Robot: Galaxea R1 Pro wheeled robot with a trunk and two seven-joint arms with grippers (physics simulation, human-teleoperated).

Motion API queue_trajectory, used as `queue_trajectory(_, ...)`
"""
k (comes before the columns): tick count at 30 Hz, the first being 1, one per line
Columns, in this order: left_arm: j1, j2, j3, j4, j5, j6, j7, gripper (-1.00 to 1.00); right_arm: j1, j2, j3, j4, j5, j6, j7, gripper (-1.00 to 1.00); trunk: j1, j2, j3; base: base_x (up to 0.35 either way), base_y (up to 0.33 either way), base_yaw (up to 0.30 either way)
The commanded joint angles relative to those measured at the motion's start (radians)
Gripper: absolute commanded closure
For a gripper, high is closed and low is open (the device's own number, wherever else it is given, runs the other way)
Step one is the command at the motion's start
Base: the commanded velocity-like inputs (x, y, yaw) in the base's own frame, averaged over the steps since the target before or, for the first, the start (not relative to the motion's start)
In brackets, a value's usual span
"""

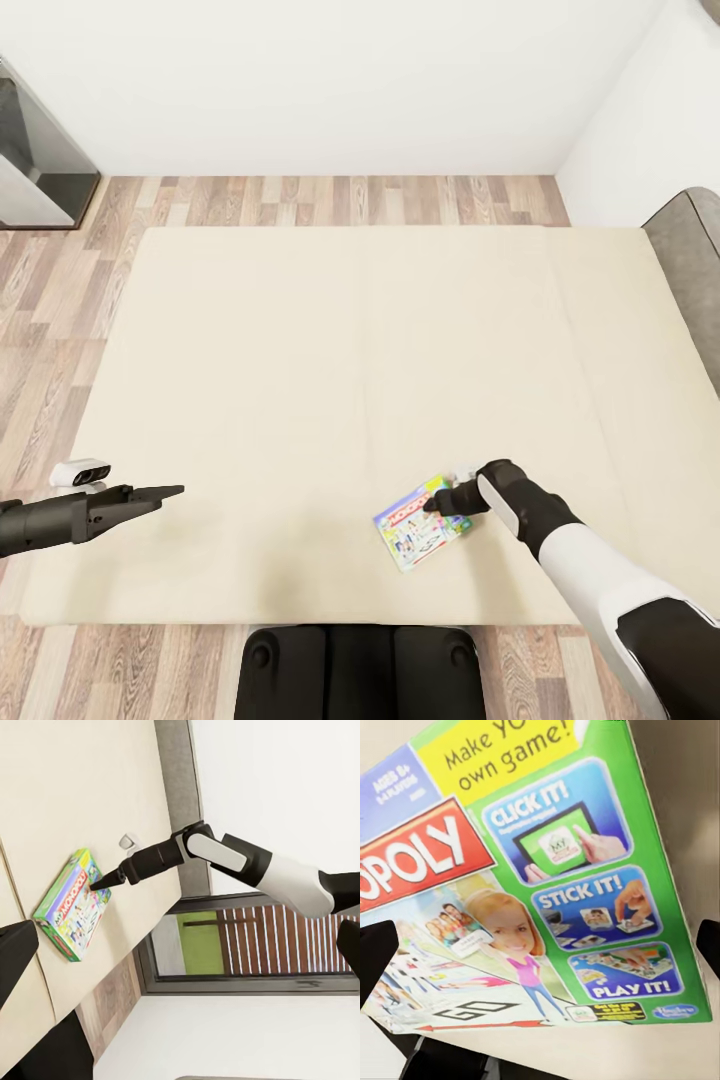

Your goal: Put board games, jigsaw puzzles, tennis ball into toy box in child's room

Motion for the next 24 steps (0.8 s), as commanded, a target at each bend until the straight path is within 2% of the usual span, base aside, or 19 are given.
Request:
queue_trajectory(1,0.0,0.0,0.0,0.0,0.0,0.011,-0.003,-1.0,-0.001,-0.001,0.006,-0.001,0.002,0.003,0.005,-1.0,0.001,-0.002,-0.001,0.0,0.0,0.0)
queue_trajectory(8,0.0,0.0,0.0,0.0,0.0,0.011,-0.003,-1.0,0.0,0.002,0.01,-0.001,0.002,0.003,0.008,-1.0,0.001,-0.002,-0.001,0.0,0.0,0.0)
queue_trajectory(15,0.0,0.0,0.0,0.0,0.0,0.011,-0.003,-1.0,0.005,0.03,0.01,0.0,0.002,0.003,0.008,-1.0,0.001,-0.002,-0.001,0.0,0.0,0.0)
queue_trajectory(24,0.0,0.002,0.001,0.0,0.0,0.011,-0.003,-1.0,0.013,0.051,0.011,0.0,0.002,0.001,0.008,-1.0,0.001,-0.002,-0.001,0.0,0.0,0.0)
